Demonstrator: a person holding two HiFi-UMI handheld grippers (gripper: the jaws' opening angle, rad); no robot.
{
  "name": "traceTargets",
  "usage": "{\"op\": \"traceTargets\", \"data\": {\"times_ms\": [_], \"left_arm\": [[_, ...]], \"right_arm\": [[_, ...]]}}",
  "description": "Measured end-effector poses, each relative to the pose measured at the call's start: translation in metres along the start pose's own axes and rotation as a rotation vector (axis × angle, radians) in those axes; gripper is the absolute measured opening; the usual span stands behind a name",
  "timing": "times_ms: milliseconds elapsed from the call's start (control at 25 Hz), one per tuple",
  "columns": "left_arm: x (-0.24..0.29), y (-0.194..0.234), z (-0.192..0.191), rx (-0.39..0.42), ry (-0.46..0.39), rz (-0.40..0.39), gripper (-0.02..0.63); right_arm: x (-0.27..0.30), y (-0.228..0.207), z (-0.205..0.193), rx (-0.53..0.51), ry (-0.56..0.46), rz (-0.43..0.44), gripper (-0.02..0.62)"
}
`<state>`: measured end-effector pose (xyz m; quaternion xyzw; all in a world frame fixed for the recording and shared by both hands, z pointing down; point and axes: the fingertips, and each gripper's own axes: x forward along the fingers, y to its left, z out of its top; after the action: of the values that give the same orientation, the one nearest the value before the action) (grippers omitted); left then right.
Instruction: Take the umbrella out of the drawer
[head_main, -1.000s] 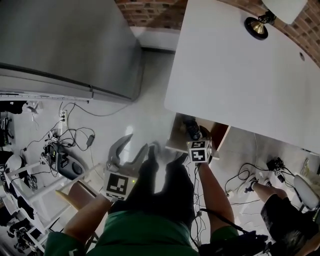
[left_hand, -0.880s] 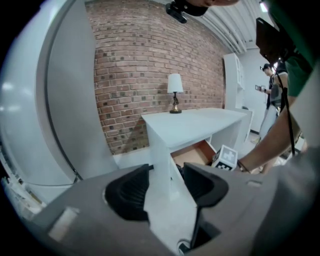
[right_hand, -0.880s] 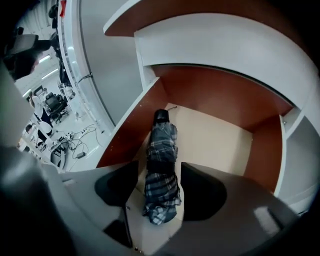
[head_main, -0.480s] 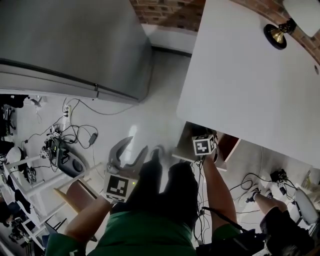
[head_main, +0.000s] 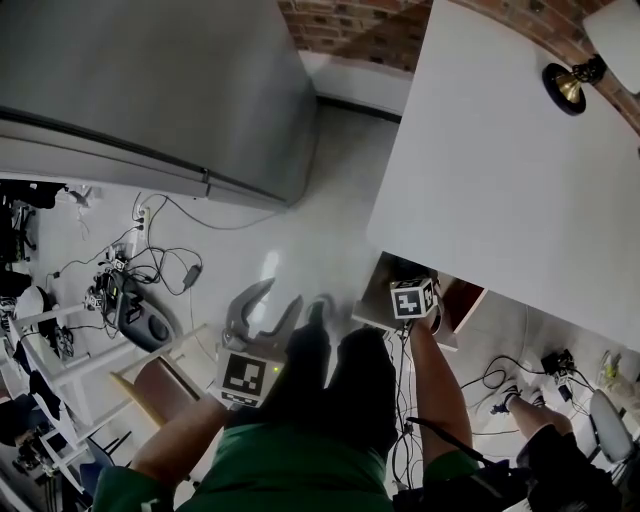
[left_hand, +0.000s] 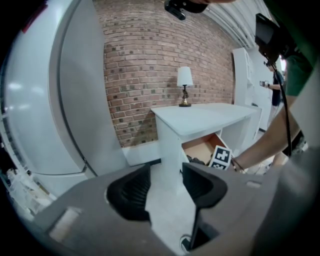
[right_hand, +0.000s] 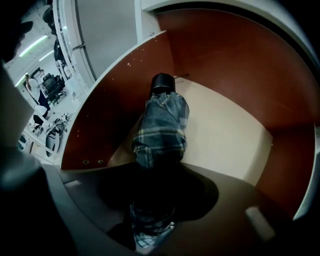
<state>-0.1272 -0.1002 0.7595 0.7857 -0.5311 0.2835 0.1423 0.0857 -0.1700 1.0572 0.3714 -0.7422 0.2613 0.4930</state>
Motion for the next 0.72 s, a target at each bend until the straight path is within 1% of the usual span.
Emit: {"op": "traceTargets", "data": {"times_ms": [160, 280, 560, 720], "left_arm": [[-0.007, 0.007, 0.007, -0.004, 0.009, 0.002, 0.197], [-0.016, 0.008, 0.022, -0.001, 0.014, 0.000, 0.196], [-0.035, -0.007, 0.097, 0.037, -0.042, -0.057, 0.196], [-0.050, -0.013, 0.119, 0.047, -0.057, -0.075, 0.196]], "right_arm": [[-0.028, -0.008, 0.008, 0.052, -0.052, -0.016, 0.189], [-0.063, -0.007, 0.014, 0.054, -0.060, -0.018, 0.190], [-0.138, -0.006, -0.004, 0.021, 0.007, -0.030, 0.190], [-0.166, -0.002, -0.015, 0.032, 0.035, -0.023, 0.190]]}}
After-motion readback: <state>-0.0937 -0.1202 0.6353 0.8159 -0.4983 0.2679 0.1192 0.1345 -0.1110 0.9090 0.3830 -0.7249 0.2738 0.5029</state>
